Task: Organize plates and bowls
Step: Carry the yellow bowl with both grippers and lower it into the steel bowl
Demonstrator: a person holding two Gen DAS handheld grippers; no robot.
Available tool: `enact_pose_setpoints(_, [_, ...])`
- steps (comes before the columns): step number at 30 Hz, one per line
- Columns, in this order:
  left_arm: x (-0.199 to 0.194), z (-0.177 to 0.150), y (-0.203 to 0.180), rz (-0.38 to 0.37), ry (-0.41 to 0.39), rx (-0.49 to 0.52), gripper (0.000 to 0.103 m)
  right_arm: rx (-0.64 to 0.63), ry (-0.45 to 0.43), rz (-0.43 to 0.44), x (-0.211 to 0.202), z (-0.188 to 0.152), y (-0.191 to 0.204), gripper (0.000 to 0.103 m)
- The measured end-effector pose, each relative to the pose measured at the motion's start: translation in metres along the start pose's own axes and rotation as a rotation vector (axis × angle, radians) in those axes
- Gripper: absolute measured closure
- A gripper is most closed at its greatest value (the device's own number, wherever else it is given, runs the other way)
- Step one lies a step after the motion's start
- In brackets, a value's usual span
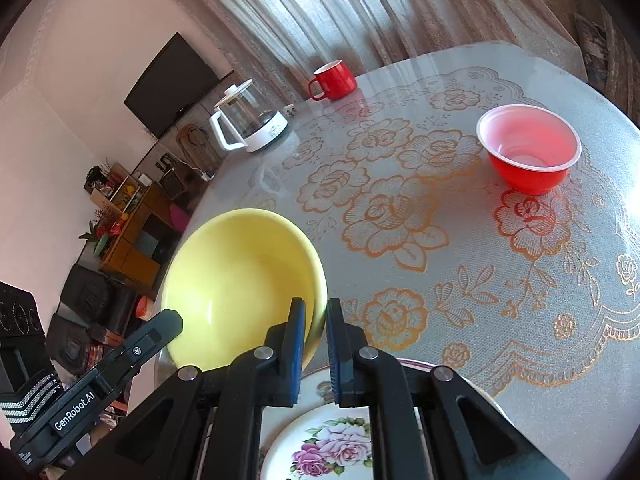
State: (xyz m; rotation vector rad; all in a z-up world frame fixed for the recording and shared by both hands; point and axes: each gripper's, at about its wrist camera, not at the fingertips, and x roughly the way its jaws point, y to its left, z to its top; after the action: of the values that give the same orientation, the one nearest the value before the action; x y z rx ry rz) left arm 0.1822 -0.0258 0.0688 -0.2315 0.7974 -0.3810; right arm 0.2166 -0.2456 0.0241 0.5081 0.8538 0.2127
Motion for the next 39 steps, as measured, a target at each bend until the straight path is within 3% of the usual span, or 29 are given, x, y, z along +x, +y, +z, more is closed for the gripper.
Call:
enact_pose_setpoints(8, [-0.019,-0.016,0.037,0.066,-0.023,-0.044,0.093,-0.064,0.046,0.043,0.015,-0.019,0.037,0.094])
enact_pose_setpoints(20, [-0.015,-0.033,0.088,0.148,0.007,-0.122,0.093,-0.184,0.117,0.036,0.049,-0.038,0.083,0.094])
enact_pose_setpoints(30, [0.002,-0.039,0.100,0.180,0.053,-0.127,0.093,-0.237,0.167,-0.015,0.071,-0.048,0.092,0.091])
enact_pose_setpoints(39, [0.006,-0.038,0.099,0.200,0.040,-0.118,0.090,-0.254,0.166,-0.041,0.073,-0.048,0.094,0.089])
